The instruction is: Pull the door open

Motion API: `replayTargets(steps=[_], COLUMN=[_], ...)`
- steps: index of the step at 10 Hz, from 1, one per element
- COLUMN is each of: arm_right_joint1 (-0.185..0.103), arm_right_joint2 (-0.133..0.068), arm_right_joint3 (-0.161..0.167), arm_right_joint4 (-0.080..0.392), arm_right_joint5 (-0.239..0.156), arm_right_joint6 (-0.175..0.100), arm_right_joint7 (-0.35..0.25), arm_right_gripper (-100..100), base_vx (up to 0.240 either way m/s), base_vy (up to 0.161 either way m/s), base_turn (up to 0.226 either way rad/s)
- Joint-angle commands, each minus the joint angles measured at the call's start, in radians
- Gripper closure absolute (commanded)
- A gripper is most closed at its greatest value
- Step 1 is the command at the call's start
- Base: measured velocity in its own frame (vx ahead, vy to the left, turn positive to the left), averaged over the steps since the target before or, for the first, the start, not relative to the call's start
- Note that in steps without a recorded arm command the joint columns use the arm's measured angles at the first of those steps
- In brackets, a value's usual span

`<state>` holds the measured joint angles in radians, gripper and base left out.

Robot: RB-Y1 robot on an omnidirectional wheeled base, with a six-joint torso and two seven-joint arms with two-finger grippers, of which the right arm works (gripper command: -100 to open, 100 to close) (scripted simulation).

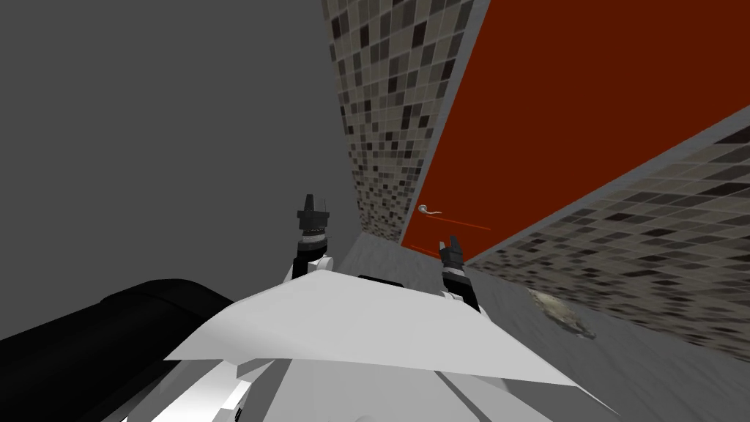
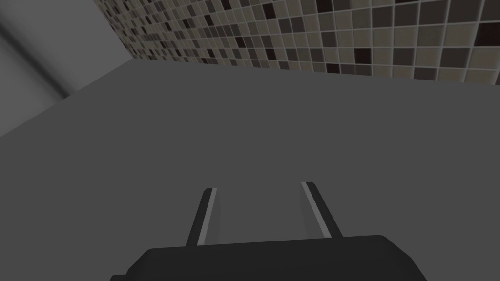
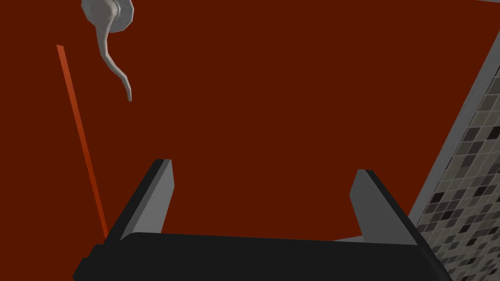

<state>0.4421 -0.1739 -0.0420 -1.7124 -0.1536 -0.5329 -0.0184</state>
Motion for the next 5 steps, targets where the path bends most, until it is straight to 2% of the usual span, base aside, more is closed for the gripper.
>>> replayTargets(steps=[1, 5], arm_right_joint1=[-0.001, -0.005], arm_right_joint2=[-0.007, -0.031], arm_right_joint3=[0.000, 0.000], arm_right_joint4=[0.028, 0.127], arm_right_joint5=[-0.012, -0.052], arm_right_joint6=[-0.010, -0.039], arm_right_joint7=[0.005, 0.023], arm_right_gripper=[-100, -100], base_vx=[0.111, 0.124], base_vy=[-0.009, -0.008], base_turn=[0.024, 0.039])
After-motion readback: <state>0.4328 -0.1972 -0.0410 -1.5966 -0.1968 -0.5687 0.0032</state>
